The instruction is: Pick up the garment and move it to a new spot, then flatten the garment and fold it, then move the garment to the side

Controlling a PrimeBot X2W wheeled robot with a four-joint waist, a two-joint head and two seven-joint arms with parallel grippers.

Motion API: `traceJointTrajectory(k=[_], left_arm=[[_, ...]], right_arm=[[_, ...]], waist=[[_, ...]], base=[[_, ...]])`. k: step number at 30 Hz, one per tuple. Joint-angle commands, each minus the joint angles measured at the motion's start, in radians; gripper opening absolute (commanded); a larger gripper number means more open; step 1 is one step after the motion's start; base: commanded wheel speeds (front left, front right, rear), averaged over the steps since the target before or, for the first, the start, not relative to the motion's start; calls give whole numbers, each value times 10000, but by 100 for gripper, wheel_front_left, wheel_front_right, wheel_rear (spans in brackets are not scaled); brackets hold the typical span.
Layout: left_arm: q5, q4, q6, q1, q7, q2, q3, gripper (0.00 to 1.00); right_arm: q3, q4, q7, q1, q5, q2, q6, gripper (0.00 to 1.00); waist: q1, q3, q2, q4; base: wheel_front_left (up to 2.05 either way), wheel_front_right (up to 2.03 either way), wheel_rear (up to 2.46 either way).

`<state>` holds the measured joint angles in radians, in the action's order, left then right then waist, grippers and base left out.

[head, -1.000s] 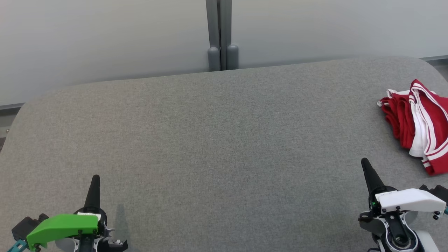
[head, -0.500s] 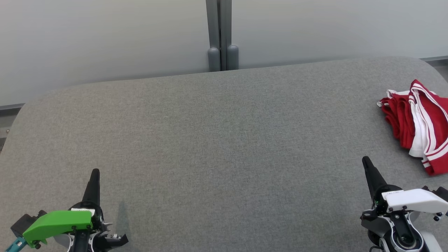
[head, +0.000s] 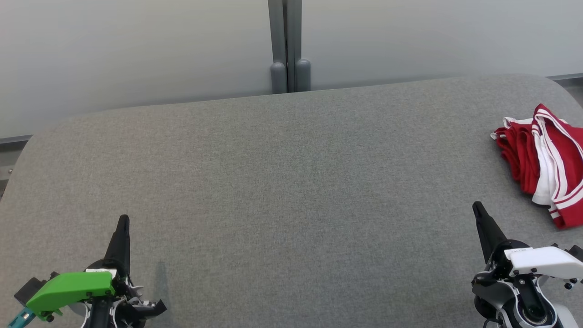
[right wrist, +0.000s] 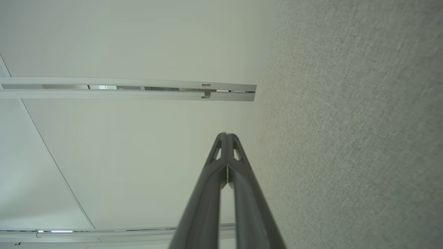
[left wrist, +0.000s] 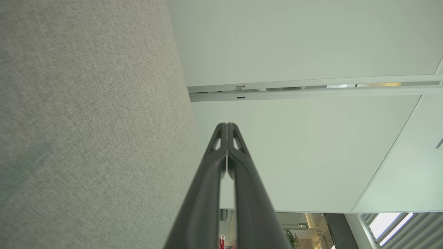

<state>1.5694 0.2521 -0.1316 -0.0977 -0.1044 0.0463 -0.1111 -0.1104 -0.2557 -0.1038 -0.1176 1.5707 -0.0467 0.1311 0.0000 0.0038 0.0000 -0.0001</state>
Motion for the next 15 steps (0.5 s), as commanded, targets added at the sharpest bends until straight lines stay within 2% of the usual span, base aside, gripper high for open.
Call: traceJointTrajectory(k=[1,15], left_arm=[[194,-64,17,-163,-62,70,-39,0],[449,-87,17,-156,-136,70,-47,0]], right_arm=[[-38,87,-59,127,193,-61,-6,0],[-54,148,-138,155,438,-63,-7,0]], waist=[[0,-2,0,0],[0,-7,0,1]], base=[[0,0,0],[0,0,0]])
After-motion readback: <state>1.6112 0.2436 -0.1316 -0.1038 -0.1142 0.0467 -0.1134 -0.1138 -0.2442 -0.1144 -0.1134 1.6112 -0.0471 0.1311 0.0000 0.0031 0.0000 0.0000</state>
